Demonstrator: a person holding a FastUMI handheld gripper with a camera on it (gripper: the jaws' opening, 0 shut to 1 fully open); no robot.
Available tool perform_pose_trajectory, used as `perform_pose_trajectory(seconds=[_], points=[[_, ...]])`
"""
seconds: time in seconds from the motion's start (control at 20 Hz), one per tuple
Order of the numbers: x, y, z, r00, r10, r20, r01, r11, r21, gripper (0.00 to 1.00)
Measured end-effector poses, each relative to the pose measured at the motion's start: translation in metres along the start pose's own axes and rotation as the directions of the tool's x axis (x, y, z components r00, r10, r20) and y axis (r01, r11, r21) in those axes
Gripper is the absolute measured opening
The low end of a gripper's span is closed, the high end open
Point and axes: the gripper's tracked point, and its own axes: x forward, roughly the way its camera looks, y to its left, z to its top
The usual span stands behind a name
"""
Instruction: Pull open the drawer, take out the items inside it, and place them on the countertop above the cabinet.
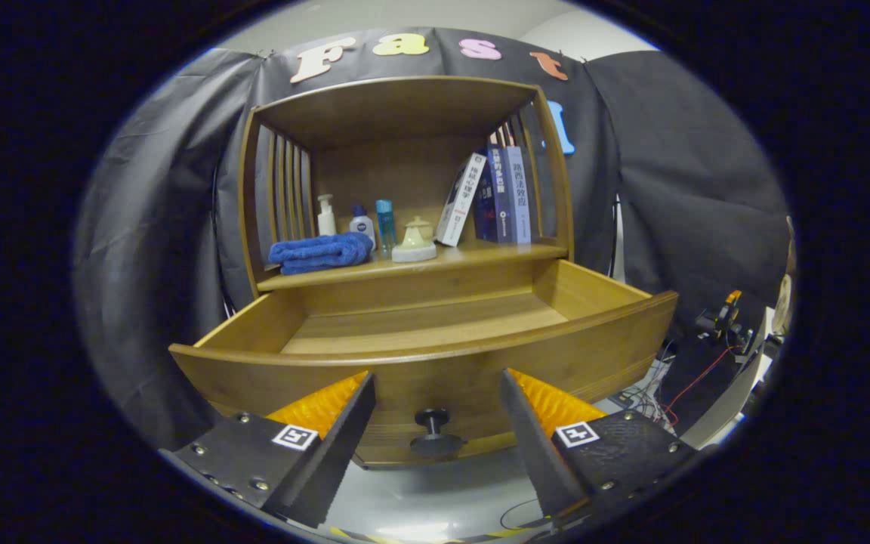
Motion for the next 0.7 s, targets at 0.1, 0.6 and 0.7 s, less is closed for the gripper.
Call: perform_pose_trajectory(seconds=[0.1,0.6,0.7], points=[[0.006,0.009,-0.005,0.999,0.048,-0.004,-0.047,0.999,0.020,0.98],[0.028,0.027,-0.014,0.995,0.099,-0.017,-0.099,0.995,-0.026,0.98],[0.029,0.030,-0.010,0.996,0.092,-0.008,-0.092,0.995,-0.042,0.98]])
